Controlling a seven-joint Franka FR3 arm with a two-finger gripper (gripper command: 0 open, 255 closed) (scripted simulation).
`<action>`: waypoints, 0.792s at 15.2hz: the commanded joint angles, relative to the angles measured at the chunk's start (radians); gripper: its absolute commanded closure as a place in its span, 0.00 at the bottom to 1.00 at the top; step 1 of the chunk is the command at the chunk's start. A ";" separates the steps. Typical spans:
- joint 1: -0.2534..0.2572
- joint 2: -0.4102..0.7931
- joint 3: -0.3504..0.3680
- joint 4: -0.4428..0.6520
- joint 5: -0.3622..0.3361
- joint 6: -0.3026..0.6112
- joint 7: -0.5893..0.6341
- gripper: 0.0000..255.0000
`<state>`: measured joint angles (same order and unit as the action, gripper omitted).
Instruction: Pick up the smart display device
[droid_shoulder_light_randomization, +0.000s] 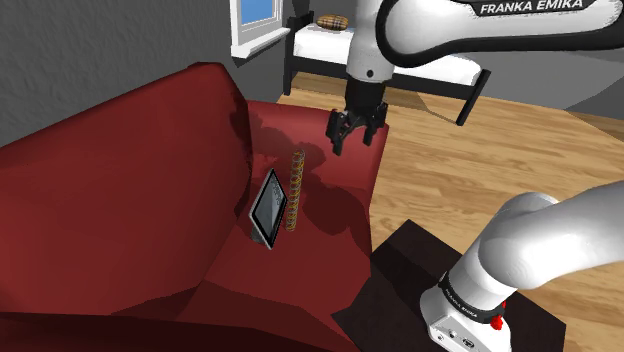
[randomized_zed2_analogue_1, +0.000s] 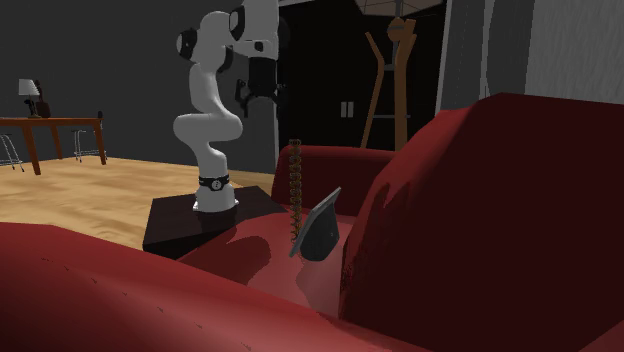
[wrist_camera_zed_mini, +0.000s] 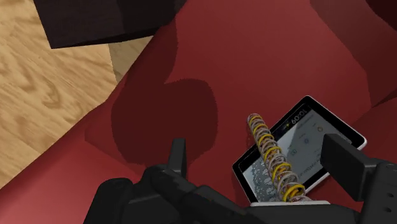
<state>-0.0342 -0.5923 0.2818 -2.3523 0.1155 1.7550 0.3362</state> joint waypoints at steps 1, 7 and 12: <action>-0.012 0.063 0.062 0.021 -0.003 0.023 0.107 0.00; -0.059 0.315 0.235 0.144 -0.069 0.068 0.434 0.00; -0.069 0.583 0.330 0.296 -0.199 0.066 0.729 0.00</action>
<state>-0.1035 -0.0647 0.5961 -2.0852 -0.0541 1.8218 0.9992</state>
